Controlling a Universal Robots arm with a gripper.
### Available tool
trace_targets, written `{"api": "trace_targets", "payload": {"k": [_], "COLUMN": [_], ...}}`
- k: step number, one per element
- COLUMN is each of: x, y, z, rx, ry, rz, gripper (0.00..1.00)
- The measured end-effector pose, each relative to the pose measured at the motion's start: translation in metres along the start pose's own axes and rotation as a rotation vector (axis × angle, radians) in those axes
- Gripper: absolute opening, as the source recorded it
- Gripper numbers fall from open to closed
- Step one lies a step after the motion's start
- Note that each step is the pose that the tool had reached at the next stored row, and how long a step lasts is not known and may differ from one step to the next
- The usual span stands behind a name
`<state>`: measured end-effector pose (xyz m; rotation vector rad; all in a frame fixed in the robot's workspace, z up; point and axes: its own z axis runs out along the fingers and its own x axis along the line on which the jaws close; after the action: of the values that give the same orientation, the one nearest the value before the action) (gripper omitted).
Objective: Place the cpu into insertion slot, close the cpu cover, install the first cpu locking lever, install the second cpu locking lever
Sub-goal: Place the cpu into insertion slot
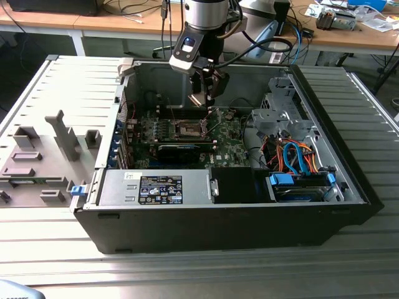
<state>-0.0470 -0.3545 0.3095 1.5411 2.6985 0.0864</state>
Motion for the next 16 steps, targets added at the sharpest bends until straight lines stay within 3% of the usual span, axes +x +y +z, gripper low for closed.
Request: {"api": "trace_targets", "payload": {"k": [16], "x": [0.0000], "y": [0.0000], "z": [0.0002], "rx": [0.0003], "ry": [-0.0021], "rz": [0.025], "gripper": [0.55]}}
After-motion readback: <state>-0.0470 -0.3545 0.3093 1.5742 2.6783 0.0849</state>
